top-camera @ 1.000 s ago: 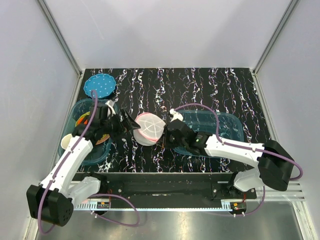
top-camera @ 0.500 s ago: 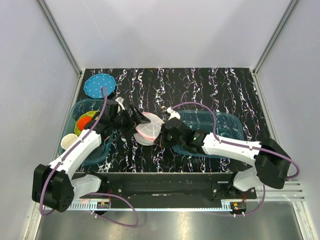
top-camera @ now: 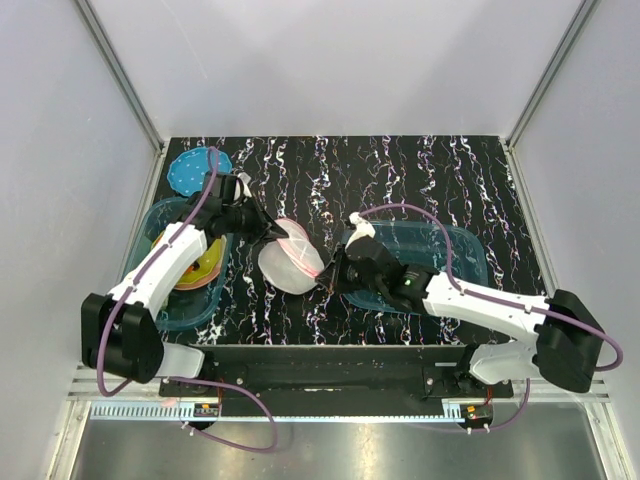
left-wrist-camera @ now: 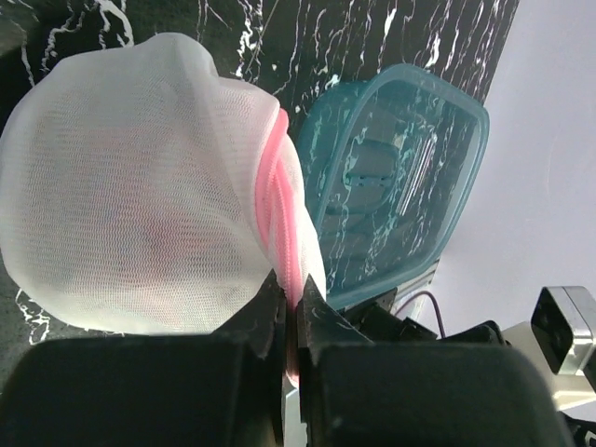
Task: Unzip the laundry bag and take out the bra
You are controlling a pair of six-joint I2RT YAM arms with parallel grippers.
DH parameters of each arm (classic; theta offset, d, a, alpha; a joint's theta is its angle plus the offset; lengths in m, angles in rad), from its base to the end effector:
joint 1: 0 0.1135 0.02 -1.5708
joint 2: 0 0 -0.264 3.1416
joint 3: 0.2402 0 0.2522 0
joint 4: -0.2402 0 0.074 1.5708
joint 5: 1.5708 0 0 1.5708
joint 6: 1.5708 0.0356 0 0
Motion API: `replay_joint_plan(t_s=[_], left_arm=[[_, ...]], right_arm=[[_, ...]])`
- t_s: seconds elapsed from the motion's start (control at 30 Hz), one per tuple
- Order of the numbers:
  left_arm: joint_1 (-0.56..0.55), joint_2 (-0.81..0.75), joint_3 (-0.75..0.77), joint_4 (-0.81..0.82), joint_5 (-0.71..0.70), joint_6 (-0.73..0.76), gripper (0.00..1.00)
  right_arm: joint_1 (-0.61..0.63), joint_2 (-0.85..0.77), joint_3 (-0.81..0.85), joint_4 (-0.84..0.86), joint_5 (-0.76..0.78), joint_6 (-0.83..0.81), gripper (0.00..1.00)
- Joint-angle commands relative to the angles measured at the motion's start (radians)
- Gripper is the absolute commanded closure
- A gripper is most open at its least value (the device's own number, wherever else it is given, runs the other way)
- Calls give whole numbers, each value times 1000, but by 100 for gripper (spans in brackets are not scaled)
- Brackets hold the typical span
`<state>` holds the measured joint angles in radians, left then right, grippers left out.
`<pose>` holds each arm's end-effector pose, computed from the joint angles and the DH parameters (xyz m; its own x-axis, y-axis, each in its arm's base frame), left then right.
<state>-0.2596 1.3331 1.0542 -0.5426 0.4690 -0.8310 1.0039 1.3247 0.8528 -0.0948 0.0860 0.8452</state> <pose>0.2683 -0.0879 0.2829 -0.8659 -0.4517 -0.2147 -0.1677 0.6667 -0.7262 0.1602 0.2459 0.2529 -0.7909 0.1455 -0.5943 -0.3162 0.7344 0.6006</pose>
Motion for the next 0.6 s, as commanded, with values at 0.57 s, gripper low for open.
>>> replay_joint_plan(t_s=[0.57], left_arm=[[143,95,200,32,165,151,100]], right_arm=[[-16,126,-51,-60,-15,-109,100]])
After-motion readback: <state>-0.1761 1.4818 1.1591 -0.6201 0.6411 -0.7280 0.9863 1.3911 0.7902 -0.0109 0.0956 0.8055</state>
